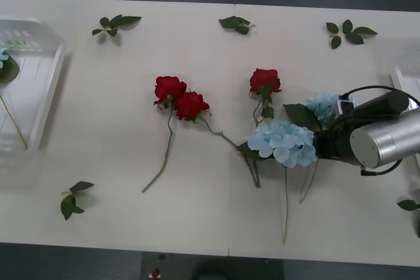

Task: Put the red flowers into the right box and the blue flowers into the left box

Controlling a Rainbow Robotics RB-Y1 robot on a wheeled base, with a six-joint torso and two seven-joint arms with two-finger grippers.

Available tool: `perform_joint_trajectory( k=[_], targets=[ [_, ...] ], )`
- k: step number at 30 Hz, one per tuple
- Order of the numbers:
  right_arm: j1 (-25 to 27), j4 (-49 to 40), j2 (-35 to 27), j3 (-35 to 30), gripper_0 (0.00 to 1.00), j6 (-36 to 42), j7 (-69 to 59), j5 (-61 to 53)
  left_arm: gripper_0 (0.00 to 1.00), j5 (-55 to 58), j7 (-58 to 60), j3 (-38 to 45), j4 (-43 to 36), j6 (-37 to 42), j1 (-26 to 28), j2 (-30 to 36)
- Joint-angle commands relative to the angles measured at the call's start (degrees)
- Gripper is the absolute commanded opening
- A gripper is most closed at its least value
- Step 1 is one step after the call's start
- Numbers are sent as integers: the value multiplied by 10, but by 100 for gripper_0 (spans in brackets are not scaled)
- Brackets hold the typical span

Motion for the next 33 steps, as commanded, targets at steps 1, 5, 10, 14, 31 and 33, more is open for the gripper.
perform_joint_trajectory(
  k=[1,5,10,14,31,33],
  targets=[
    [-8,7,-2,8,89,-7,-4,2,0,-1,-62,17,59,-100,64,9],
    [-8,9,-2,10,88,-9,-5,1,0,-1,-75,14,93,-183,99,7],
    [-8,9,-2,16,47,-9,-7,1,0,0,-76,-24,135,-251,101,7],
    [-8,10,-2,19,0,-9,-12,1,9,-1,-80,-28,156,-273,101,4],
    [-8,-70,-75,-1,0,4,7,-13,100,-10,-82,-28,142,-286,102,3],
    [-5,-91,-93,-24,0,13,39,-31,100,-8,-81,-28,125,-286,101,4]
  ],
)
